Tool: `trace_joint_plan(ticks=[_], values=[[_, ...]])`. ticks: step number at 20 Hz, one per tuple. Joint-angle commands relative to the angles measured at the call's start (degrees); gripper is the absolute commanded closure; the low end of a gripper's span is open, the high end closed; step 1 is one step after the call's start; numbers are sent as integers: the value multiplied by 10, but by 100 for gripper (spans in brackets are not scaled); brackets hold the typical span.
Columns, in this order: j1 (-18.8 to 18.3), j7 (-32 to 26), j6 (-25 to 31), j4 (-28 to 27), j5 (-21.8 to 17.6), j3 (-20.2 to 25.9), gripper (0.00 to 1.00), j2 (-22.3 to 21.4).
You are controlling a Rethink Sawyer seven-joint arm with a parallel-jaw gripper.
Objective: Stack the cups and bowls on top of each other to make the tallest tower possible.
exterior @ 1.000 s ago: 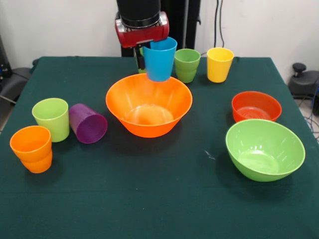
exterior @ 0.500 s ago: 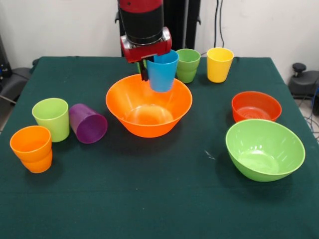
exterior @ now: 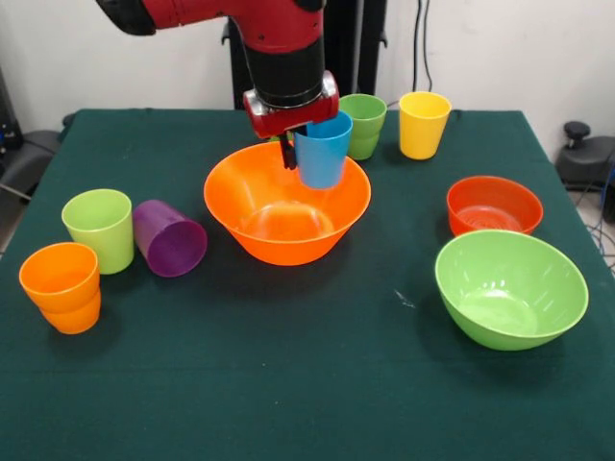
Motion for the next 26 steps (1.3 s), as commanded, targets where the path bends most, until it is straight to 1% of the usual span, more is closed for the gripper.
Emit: trace_joint_plan(ticks=[1, 5, 8, 16, 21, 26], values=[[14, -172, 43, -50, -55, -2, 100, 44], [9, -182, 44, -50, -54, 3, 100, 48], [0, -196, 39, -49, -62, 4, 100, 47], [-7, -206, 61, -51, -47, 16, 100, 26], [-15, -227, 68, -67, -47, 19, 100, 38], [-20, -241, 84, -78, -42, 24, 100, 35]])
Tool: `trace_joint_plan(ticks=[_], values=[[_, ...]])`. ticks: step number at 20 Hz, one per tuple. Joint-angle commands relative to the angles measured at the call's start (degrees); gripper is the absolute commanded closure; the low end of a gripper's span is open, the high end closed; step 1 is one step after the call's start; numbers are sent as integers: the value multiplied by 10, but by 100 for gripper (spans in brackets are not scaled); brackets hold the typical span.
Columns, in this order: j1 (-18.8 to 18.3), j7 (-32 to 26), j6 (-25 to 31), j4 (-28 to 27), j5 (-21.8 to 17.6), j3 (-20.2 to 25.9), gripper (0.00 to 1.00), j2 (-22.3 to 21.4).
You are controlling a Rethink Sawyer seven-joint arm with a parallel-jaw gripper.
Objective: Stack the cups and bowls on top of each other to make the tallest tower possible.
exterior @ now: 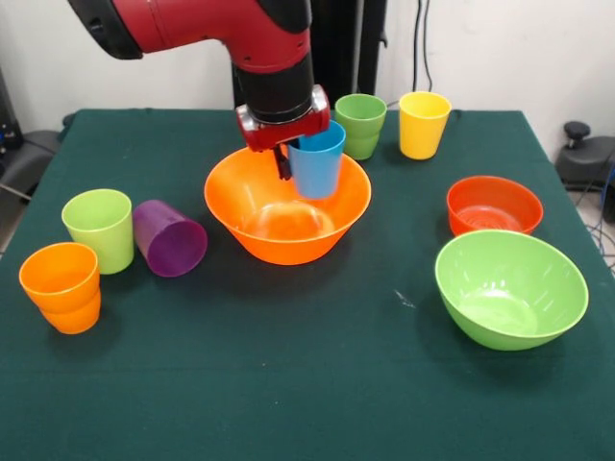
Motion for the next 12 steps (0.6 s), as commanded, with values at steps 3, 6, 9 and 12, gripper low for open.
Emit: trace_joint_plan(ticks=[3, 6, 9, 12], values=[[2, -231, 82, -65, -35, 21, 100, 1], [5, -230, 82, -77, -36, 22, 100, 10], [6, -235, 87, -86, -37, 21, 100, 15], [11, -229, 88, -87, -35, 20, 100, 11]])
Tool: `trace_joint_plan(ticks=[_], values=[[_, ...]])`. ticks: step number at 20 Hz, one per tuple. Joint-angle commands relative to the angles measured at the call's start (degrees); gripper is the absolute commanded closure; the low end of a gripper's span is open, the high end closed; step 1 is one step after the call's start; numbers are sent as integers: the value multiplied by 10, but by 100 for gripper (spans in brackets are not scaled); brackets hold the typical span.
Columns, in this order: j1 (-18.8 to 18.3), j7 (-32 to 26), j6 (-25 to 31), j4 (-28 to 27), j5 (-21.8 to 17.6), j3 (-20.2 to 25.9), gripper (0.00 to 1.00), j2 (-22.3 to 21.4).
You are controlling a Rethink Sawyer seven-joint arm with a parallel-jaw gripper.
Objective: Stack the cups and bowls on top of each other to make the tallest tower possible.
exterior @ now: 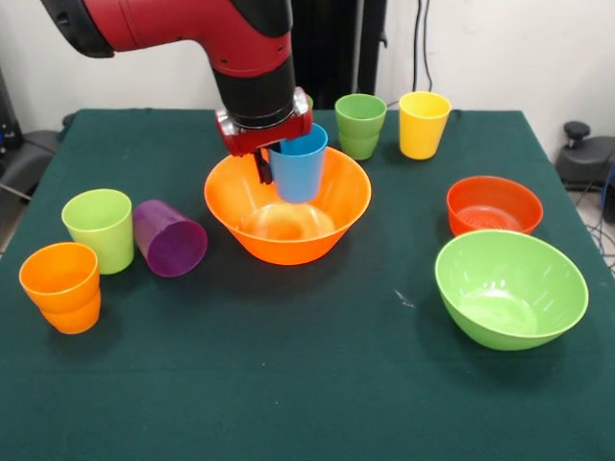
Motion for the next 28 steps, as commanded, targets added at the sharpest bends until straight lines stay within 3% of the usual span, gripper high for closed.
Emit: trace_joint_plan(ticks=[1, 9, 28], values=[[18, -188, 50, -50, -32, 17, 100, 6], [42, -157, 46, -52, -31, 10, 100, 9], [21, -175, 24, -52, -27, 13, 100, 36]])
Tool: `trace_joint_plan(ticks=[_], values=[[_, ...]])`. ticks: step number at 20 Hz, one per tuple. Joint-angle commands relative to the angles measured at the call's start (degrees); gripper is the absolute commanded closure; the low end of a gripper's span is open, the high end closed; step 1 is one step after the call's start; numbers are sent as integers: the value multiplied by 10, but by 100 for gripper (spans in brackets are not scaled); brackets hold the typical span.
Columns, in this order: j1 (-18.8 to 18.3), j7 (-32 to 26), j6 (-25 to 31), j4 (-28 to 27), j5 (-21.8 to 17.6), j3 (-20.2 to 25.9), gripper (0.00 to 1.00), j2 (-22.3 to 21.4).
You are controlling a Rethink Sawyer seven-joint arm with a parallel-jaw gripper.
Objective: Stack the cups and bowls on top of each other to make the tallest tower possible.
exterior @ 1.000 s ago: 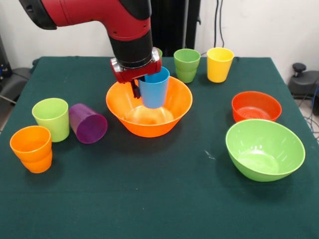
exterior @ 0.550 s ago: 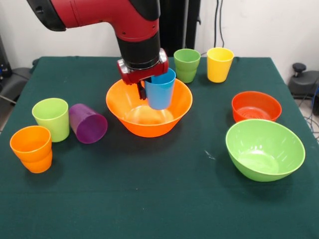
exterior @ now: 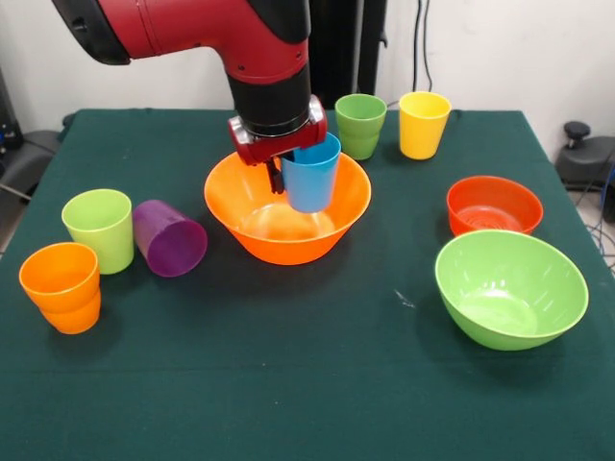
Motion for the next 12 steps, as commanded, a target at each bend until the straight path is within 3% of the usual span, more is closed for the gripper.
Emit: trace_joint_plan(ticks=[1, 12], values=[[0, -176, 24, -36, -27, 11, 100, 33], [-2, -173, 8, -41, -39, 10, 100, 53]])
